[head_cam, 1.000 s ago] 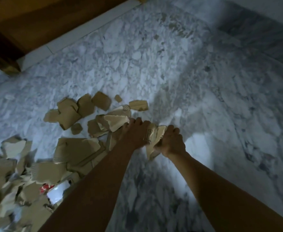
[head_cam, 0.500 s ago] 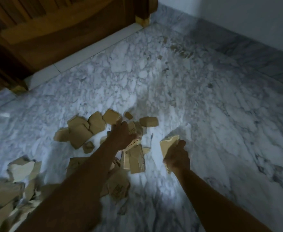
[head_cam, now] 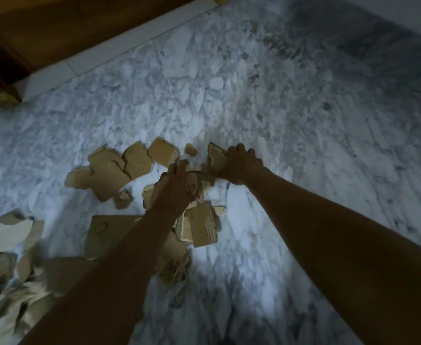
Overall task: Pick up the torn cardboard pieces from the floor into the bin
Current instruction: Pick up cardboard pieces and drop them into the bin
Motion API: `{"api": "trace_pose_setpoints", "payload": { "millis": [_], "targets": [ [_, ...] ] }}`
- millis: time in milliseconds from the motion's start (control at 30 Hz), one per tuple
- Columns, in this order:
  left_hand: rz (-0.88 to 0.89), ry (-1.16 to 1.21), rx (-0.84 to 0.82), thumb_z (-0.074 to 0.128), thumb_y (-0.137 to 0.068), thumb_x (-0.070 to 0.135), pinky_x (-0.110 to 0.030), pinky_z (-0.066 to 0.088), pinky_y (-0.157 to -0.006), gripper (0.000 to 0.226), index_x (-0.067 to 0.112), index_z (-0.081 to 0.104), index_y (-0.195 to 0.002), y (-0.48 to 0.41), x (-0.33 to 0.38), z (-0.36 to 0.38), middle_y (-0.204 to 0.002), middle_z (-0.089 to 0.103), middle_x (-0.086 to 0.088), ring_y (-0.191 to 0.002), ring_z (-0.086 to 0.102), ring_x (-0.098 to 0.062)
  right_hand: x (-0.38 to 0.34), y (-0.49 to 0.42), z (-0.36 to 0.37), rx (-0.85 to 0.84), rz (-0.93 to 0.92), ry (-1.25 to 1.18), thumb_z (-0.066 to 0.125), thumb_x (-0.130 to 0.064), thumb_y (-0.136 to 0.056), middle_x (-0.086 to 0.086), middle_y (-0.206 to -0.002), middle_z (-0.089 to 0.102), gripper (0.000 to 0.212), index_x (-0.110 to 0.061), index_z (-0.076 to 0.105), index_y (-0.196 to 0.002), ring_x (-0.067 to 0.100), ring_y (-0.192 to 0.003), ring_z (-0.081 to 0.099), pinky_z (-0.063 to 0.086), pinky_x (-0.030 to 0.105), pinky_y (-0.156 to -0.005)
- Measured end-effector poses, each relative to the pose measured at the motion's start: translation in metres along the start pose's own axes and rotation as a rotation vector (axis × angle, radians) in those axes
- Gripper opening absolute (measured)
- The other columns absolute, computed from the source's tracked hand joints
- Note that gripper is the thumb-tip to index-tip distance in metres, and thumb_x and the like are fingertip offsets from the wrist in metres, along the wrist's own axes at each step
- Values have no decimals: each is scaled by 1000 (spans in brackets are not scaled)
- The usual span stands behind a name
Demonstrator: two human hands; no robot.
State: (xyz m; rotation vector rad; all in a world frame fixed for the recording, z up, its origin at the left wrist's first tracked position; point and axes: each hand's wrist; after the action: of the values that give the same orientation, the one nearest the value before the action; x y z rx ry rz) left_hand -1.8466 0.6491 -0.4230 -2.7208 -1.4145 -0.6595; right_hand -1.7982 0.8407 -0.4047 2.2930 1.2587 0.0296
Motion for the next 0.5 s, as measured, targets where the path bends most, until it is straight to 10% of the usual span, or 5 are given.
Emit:
{"api": "trace_pose_setpoints", "payload": {
  "millis": [300, 500],
  "targets": [
    [62, -289, 62, 76, -76, 45, -45, 47, -85, 67, 14, 44, -127, 10, 13, 6, -127, 44, -8, -115, 47, -31, 18, -2, 26, 78, 21, -39, 74, -34, -83, 10, -126, 46, 61, -30, 41, -134, 35, -117, 48, 43, 51, -92],
    [35, 226, -58, 76, -80, 33, -41, 55, -73, 47, 15, 49, -114, 19, -3, -12, -96, 68, -8, -90, 67, -31, 23, 21, 23, -10, -6, -43, 58, -30, -92, 2, -107, 59, 24, -24, 49, -114, 26, -99, 59, 47, 47, -90]
  ]
}}
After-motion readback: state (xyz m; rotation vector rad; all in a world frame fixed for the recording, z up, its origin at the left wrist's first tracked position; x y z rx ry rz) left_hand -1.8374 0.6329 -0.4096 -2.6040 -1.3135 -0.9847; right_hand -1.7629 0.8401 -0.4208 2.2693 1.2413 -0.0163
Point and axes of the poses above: each hand's wrist, its own y-axis away from the middle knuckle, its own z-axis out of the palm, x = y × z
